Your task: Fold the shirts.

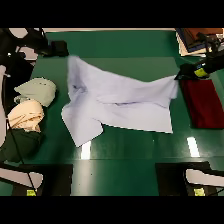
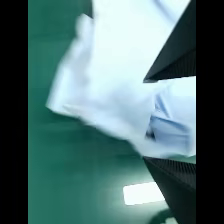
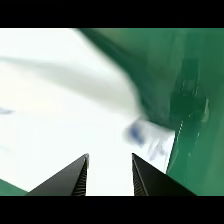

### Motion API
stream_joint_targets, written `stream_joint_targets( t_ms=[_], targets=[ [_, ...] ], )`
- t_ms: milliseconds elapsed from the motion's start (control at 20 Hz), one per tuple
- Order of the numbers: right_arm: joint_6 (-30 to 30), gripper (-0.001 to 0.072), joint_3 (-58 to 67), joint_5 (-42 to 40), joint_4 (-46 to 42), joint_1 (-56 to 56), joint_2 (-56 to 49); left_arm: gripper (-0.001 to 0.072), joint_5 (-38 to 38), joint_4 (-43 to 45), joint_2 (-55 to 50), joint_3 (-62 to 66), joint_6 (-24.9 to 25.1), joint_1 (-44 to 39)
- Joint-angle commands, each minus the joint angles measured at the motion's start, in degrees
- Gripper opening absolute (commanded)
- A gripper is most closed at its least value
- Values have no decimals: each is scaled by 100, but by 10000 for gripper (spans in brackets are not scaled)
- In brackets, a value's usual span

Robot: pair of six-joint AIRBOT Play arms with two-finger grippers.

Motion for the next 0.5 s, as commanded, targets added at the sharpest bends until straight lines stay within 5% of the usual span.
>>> stream_joint_targets(
  t_ms=[0, 50, 150, 450],
  targets=[
    [-4, 324, 374, 177, 39, -33, -568, 544, -796, -114, -195, -13, 101, 437],
    [-101, 323, 376, 306, 201, -33, -531, 542, -1165, -157, -131, -35, 354, 560],
    [-214, 323, 72, 321, 260, -31, -249, 358, -1414, -549, 131, -496, 621, 800],
    [-356, 323, -1432, 107, 398, 76, 1036, 377, -531, -741, 1777, -4068, 883, 1355]
  ],
)
